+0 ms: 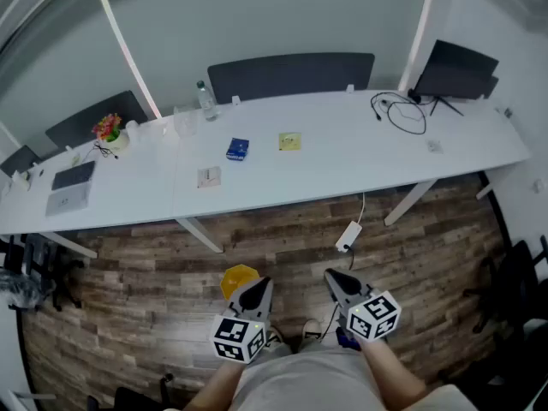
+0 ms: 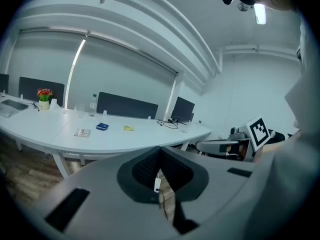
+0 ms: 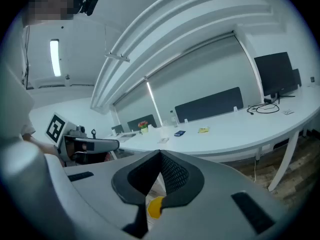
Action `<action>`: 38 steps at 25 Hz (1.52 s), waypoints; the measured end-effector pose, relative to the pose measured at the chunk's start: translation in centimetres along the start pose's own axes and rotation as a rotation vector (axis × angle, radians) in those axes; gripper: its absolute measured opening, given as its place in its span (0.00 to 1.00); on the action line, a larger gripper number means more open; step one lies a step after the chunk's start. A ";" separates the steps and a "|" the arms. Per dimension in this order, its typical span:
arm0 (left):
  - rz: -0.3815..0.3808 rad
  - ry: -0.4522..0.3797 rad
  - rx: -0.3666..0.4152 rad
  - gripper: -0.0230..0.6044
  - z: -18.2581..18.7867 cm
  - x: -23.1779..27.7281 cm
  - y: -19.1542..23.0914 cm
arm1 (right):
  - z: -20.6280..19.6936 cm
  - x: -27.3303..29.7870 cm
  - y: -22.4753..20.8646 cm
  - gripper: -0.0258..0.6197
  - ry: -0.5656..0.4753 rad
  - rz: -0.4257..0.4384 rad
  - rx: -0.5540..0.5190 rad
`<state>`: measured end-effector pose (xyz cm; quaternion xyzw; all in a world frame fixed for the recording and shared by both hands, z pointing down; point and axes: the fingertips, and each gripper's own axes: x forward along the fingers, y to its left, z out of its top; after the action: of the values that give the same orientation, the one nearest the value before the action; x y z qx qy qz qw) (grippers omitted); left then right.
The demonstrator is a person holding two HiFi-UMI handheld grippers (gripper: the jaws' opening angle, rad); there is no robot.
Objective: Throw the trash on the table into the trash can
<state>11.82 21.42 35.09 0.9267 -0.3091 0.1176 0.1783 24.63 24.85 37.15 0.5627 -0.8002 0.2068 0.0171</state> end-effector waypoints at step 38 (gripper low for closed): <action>-0.122 -0.022 0.044 0.04 1.6 -2.6 4.1 | 1.4 1.6 1.2 0.09 -0.068 -0.121 -0.087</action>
<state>7.49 19.10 33.81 0.9488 -0.2512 0.1033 0.1614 23.26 23.24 35.95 0.6154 -0.7731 0.1512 0.0267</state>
